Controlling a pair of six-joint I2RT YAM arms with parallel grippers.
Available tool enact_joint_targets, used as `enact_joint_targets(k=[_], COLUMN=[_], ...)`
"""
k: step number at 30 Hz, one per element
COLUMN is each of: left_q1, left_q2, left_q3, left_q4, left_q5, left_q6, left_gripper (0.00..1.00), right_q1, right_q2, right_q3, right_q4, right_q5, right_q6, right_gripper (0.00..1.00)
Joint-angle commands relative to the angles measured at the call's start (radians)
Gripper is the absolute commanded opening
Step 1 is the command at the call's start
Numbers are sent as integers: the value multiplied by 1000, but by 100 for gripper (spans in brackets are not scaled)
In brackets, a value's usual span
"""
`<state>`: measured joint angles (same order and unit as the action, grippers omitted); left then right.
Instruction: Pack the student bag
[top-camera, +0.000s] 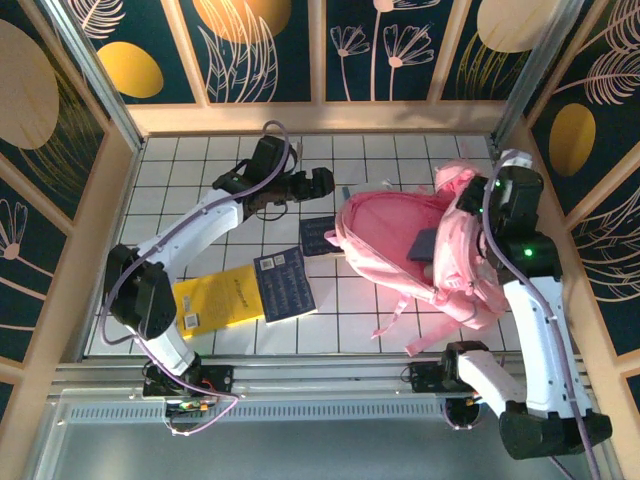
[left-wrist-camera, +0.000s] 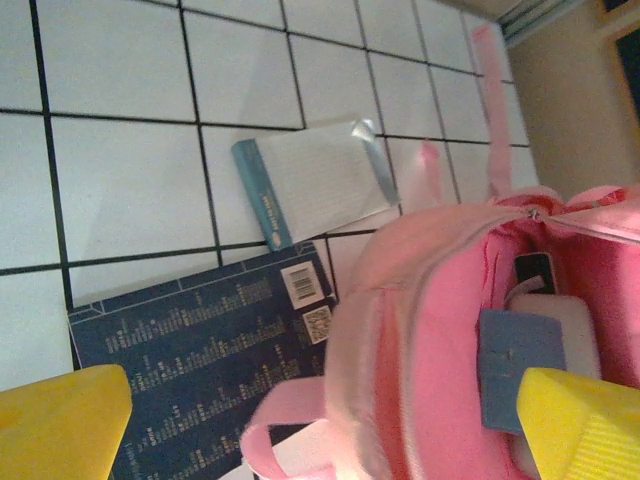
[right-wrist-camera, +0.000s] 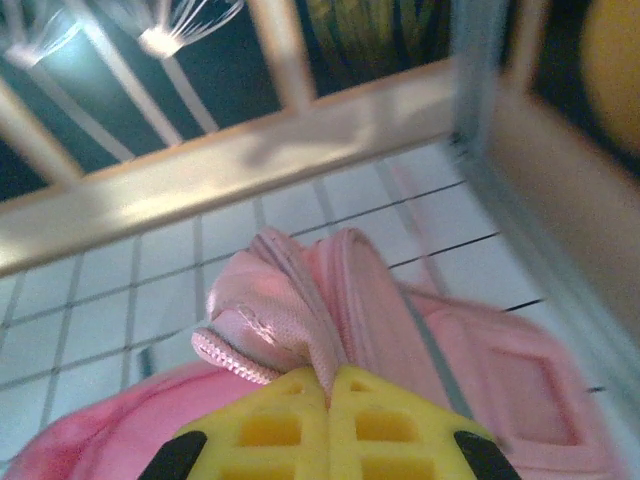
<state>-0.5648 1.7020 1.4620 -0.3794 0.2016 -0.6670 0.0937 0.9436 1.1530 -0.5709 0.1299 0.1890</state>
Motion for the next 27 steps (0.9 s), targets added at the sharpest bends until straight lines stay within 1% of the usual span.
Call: enact_joint_targets(k=[1, 4, 8, 10, 12, 14, 17, 20, 22, 23, 25, 27], left_q1=[0, -1, -2, -4, -13, -26, -35, -35, -34, -35, -33, -28], left_q2=[38, 67, 45, 38, 41, 54, 72, 86, 99, 104, 115, 120], left_q3=[37, 5, -98, -125, -138, -132, -115, -85, -59, -44, -19, 2], left_q4=[12, 38, 114, 127, 138, 134, 125, 86, 57, 42, 21, 7], left_q5=[23, 83, 143, 145, 149, 145, 133, 73, 43, 30, 3, -22], left_q6=[-22, -38, -71, -78, -80, -80, -89, -95, -93, -92, -92, -92], left_gripper=[99, 99, 99, 98, 99, 98, 99, 99, 99, 99, 99, 99], right_q1=[40, 114, 120, 123, 145, 144, 148, 151, 152, 153, 156, 169], right_q2=[96, 74, 8, 5, -2, 10, 70, 95, 101, 111, 134, 167], right_q3=[-53, -102, -139, -143, -134, -104, -80, -87, -88, -88, -90, -83], right_q4=[-64, -70, -101, -149, -185, -217, -271, -284, -281, -281, -273, -267], right_q5=[-175, -132, -126, -110, 24, 90, 143, 156, 149, 148, 105, 19], right_q6=[-6, -4, 14, 18, 60, 64, 38, 35, 30, 26, 8, -13], right_gripper=[0, 0, 0, 0, 0, 0, 0, 1, 5, 8, 20, 34])
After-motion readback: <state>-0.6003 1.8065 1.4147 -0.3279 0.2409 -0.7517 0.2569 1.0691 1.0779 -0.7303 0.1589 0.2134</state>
